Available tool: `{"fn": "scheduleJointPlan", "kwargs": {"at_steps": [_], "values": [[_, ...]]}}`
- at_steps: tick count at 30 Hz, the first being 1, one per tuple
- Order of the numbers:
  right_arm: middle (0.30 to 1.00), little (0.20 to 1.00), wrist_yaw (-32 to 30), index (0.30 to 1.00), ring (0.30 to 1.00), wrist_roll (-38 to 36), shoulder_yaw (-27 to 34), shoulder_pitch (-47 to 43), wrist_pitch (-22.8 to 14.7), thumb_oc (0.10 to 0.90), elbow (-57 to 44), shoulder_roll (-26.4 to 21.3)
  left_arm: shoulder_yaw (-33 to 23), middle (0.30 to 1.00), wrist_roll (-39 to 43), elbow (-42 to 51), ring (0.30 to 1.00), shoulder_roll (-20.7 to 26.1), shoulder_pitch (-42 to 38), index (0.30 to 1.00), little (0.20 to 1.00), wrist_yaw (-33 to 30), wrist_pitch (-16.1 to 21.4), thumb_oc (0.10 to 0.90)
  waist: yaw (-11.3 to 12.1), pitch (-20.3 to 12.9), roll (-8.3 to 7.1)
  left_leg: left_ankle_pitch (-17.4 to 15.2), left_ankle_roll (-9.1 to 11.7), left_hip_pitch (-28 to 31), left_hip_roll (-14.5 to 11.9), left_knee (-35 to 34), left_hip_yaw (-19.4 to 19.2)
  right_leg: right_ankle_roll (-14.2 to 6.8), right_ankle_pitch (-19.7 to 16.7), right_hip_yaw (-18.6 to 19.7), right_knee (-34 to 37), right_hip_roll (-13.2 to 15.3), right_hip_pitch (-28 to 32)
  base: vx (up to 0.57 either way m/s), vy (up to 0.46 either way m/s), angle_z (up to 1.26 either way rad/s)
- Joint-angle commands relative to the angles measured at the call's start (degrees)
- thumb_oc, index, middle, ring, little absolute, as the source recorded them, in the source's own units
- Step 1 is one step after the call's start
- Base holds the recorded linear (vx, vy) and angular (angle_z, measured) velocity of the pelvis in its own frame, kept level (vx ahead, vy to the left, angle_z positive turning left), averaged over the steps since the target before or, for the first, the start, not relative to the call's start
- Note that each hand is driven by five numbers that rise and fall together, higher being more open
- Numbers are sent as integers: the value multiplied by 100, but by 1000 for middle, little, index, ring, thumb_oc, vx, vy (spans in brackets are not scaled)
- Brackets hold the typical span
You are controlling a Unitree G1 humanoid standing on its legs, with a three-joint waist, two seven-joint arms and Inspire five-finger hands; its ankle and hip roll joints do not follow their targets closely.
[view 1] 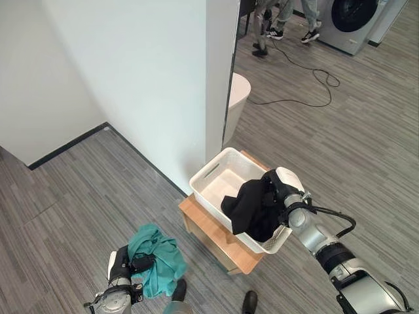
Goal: Pick up bed clothes into laundry basket.
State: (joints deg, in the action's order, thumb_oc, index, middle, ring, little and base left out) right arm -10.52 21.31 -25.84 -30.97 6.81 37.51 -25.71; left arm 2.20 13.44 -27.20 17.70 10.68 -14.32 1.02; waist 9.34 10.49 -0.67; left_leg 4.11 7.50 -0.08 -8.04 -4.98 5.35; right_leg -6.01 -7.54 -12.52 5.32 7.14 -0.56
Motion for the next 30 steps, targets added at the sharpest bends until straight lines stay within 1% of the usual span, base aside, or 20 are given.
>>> {"fn": "scheduleJointPlan", "kwargs": {"at_steps": [1,6,8,10,11,13,14,15,16,17,18,19,21,22,23,24,25,26,27,30], "values": [[900,900,-442,900,900,174,-14,-995,-320,800,-137,-4,-3,300,84,190,300,447,-423,300,300,-124,566,400,152,-260,-317,-459,-83,-1,2,-2,126,-515,374,-227,-32,619,191,0,0,0],[900,900,-697,900,900,-239,363,-1017,-379,800,-494,-158,-113,300,105,183,300,463,-472,300,300,-276,585,400,120,-315,-309,-481,-79,42,-3,-2,126,-515,402,-222,-32,619,250,6,0,2],[900,900,-949,900,900,-437,875,-921,-404,800,-1241,-475,-289,300,113,213,300,440,-442,300,300,-374,569,400,36,-354,-293,-510,-87,101,-8,-2,86,-511,415,-178,-32,617,277,6,7,2],[900,900,-1097,900,900,-470,1236,-710,-459,800,-1753,-677,-395,300,75,213,300,423,-441,300,300,-405,542,400,-34,-369,-282,-530,-89,128,-13,-2,68,-513,422,-148,-32,617,286,0,0,0],[900,900,-1088,900,900,-467,1257,-677,-446,800,-1789,-684,-385,300,73,215,300,426,-440,300,300,-405,539,400,-24,-371,-283,-532,-89,130,-14,-2,68,-513,423,-148,-32,616,288,0,0,0],[900,900,-1385,900,900,-495,1943,-192,-576,800,-2542,-917,-579,300,-25,322,300,383,-415,300,300,-489,548,400,-157,-394,-254,-564,-92,162,-29,-2,43,-521,427,-108,-32,616,278,0,0,0],[900,900,-1364,900,900,-484,1998,-111,-551,800,-2618,-917,-554,300,-29,333,300,395,-405,300,300,-491,540,400,-130,-405,-260,-567,-91,166,-31,-2,43,-521,429,-108,-32,614,282,0,0,0],[900,900,-1540,900,900,-436,2507,338,-633,800,-3077,-1035,-780,300,-124,559,300,409,-380,300,300,-576,579,400,-239,-405,-229,-581,-91,183,-42,-2,6,-526,436,-83,-32,609,263,0,0,0],[900,900,-1527,900,900,-430,2545,396,-623,800,-3128,-1028,-768,300,-130,577,300,418,-366,300,300,-577,569,400,-225,-414,-235,-582,-90,185,-44,-2,8,-526,437,-85,-32,608,266,0,0,0],[900,900,-1684,900,900,-386,3029,892,-635,800,-3268,-1115,-1013,300,-210,830,300,464,-356,300,300,-671,625,400,-350,-419,-201,-602,-88,202,-59,-2,-18,-531,446,-61,-32,604,246,7,-7,-5],[900,900,-1670,900,900,-379,3084,974,-626,800,-3327,-1102,-986,300,-216,855,300,479,-336,300,300,-673,610,400,-322,-434,-209,-605,-87,206,-62,-2,-16,-531,449,-64,-32,600,250,15,-9,-4],[900,900,-1783,900,900,-418,3469,1473,-596,800,-3196,-1081,-1122,300,-340,1132,300,592,-357,300,300,-711,627,400,-416,-458,-181,-622,-87,224,-81,-2,-45,-534,461,-31,-32,593,248,10,-4,-14],[900,900,-1833,900,900,-434,3584,1650,-560,800,-3007,-1067,-1168,300,-382,1235,300,664,-377,300,300,-711,629,400,-440,-470,-174,-629,-86,233,-87,-2,-64,-536,466,-14,-32,589,247,1,0,-12],[900,900,-1881,900,900,-515,3668,1938,-462,800,-2260,-1093,-1211,300,-440,1526,300,876,-484,300,300,-659,663,400,-505,-475,-148,-631,-78,259,-103,-2,-96,-539,466,11,-32,584,249,-9,4,-15],[900,900,-1885,900,900,-518,3665,1933,-470,800,-2249,-1095,-1212,300,-440,1528,300,876,-482,300,300,-659,660,400,-503,-474,-148,-632,-78,261,-104,-2,-98,-539,467,13,-32,584,250,-29,17,-18],[900,900,-1820,900,900,-704,3648,2081,-268,800,-1310,-1105,-1203,300,-105,1900,300,1075,-677,300,300,-453,788,400,-575,-477,-125,-625,-72,273,-120,-2,-128,-546,461,32,-32,577,252,-16,13,-18],[900,900,-1834,900,900,-727,3627,2043,-300,800,-1245,-1117,-1210,300,-78,1909,300,1090,-672,300,300,-437,784,400,-570,-471,-128,-630,-71,280,-123,-2,-133,-546,464,35,-32,574,256,-39,21,-7],[900,900,-1605,900,900,-835,3426,2111,-147,800,-287,-1105,-1138,300,506,2305,300,1186,-795,300,300,-82,909,400,-617,-461,-121,-624,-66,300,-136,-2,-165,-555,457,44,-32,568,264,-25,4,-7],[900,900,-1473,900,900,-885,3281,2133,-121,800,124,-1048,-1061,300,769,2474,300,1226,-897,300,300,46,951,400,-652,-462,-126,-628,-60,311,-147,-2,-190,-562,450,57,-32,563,267,0,0,0],[900,900,-1150,900,900,-776,2757,2048,-68,800,1289,-959,-775,300,962,2817,300,1379,-1303,300,300,179,967,400,-734,-425,-154,-629,-42,362,-178,-2,-282,-569,441,103,-32,545,283,-21,-5,-8]]}}
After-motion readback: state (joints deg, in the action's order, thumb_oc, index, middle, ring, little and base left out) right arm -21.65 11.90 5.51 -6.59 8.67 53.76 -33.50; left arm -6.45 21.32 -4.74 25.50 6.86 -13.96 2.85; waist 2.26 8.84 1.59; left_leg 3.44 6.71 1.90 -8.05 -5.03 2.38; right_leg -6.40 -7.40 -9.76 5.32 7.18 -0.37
